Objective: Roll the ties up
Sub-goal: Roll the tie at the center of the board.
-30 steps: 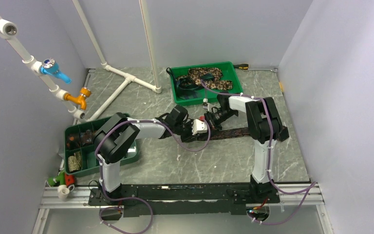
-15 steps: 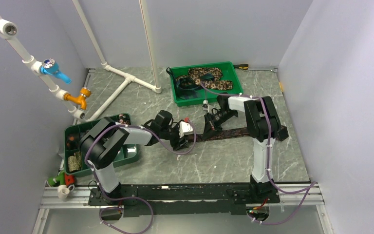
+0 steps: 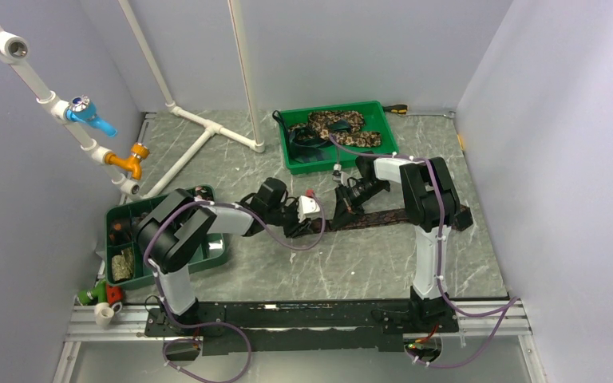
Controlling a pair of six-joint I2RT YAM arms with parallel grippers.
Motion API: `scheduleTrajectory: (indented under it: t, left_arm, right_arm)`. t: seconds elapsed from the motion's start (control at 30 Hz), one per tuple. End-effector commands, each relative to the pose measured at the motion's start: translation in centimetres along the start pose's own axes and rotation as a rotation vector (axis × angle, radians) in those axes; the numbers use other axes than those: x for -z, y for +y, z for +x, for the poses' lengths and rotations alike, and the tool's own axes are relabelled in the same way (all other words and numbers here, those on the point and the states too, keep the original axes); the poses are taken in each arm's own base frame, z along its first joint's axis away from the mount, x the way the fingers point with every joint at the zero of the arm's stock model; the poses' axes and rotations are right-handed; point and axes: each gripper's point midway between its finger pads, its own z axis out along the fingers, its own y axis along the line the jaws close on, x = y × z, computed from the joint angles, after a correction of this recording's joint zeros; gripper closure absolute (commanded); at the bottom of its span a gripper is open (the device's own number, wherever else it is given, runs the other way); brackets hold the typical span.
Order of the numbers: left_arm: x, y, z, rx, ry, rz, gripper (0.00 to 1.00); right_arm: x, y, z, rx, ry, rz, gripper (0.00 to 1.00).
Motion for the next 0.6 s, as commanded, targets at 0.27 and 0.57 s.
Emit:
scheduleTrajectory:
  t: [0.27,0.57]
  left_arm:
    - [-3.7,-0.9,-6.0,0.010,-0.120,0.068,0.61]
    - [-5.9,0.5,-3.0,0.050,-0.050,0.035,0.58]
  right_arm:
    - [-1.2,-3.8,0.5,0.001,0.039,0.128,1.00]
    - [-1.2,-3.4,0.4,0.009,0.040,0.106,1.00]
